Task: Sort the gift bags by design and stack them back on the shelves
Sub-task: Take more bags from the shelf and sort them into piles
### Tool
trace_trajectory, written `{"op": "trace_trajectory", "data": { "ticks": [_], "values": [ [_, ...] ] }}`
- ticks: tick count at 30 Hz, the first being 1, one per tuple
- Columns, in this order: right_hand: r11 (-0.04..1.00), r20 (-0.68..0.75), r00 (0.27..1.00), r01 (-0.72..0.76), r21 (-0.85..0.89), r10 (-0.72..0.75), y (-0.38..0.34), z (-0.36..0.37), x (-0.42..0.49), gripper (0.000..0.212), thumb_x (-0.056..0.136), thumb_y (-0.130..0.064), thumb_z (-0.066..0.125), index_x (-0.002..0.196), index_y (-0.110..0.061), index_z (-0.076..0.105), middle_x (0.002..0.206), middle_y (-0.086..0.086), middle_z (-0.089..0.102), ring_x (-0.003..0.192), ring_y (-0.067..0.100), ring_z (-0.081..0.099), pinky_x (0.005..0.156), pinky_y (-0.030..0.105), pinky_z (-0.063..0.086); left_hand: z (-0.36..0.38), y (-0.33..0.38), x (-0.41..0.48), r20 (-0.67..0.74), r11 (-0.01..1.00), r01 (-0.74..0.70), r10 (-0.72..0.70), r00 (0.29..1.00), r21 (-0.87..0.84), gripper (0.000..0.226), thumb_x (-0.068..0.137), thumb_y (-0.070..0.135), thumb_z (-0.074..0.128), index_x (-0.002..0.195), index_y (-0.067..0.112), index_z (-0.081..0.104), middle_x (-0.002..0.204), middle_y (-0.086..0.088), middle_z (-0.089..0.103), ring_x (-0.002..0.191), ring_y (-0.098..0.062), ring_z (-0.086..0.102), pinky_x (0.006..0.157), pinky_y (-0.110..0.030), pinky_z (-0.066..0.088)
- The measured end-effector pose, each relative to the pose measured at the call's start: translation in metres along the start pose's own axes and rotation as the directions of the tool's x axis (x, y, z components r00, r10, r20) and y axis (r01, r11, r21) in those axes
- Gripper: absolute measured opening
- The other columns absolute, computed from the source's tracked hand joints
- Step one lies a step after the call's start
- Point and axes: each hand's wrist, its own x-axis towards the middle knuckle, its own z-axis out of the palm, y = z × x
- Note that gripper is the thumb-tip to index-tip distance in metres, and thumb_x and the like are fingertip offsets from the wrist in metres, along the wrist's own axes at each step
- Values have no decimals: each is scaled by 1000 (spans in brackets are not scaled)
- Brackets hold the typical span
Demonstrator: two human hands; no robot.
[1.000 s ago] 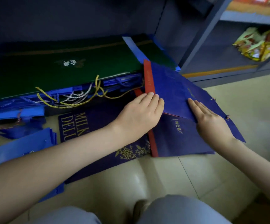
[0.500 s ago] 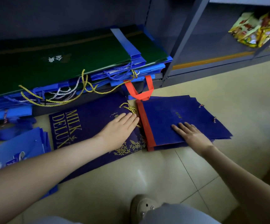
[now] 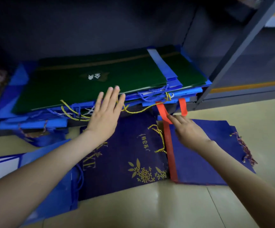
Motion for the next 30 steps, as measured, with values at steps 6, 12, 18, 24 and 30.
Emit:
{"op": "trace_trajectory", "data": {
  "ticks": [6, 12, 18, 24, 30],
  "values": [
    [987, -286, 946, 161, -7, -156, -78, -30, 77, 74, 64, 10, 67, 135, 3, 48, 119, 20, 59, 103, 38, 59, 87, 43, 50, 25, -71, 5, 353, 963, 226, -265, 897, 149, 87, 90, 14, 53, 150, 5, -10, 155, -26, 4, 145, -38, 3, 117, -51, 5],
    [990, -258, 957, 136, -20, -137, -117, -36, 109, 81, 57, 9, 72, 134, 1, 49, 121, 19, 59, 111, 37, 58, 94, 45, 47, 34, -83, 1, 420, 991, 70, -112, 901, 114, 73, 91, 3, 47, 148, -5, 3, 141, -21, 40, 129, -31, 40, 114, -38, 25],
    [999, -213, 976, 50, -14, -52, -123, -37, 120, 82, 61, 1, 77, 136, 3, 46, 126, 23, 56, 117, 40, 54, 101, 50, 41, 24, -87, -4, 264, 978, -17, -39, 964, 207, 57, 76, 13, 67, 131, 4, 54, 102, -5, 62, 92, -20, 60, 86, -29, 46],
    [995, -100, 991, 84, -46, -88, -127, -43, 132, 77, 87, -16, 64, 150, -6, 22, 151, 19, 31, 143, 33, 24, 118, 39, 9, 10, -94, -12, -41, 993, -101, 104, 994, 64, 41, 64, -4, 71, 105, -3, 68, 78, -12, 59, 70, -26, 57, 65, -35, 49],
    [972, -26, 987, 153, -179, -160, -144, -80, 131, 69, 94, -31, 54, 151, -12, 21, 148, 13, 39, 141, 28, 30, 115, 34, 20, -33, -80, -19, -224, 990, -117, 95, 970, -83, 40, 85, -3, 35, 110, -2, 66, 85, -13, 59, 78, -30, 59, 76, -40, 50]
  ]
}}
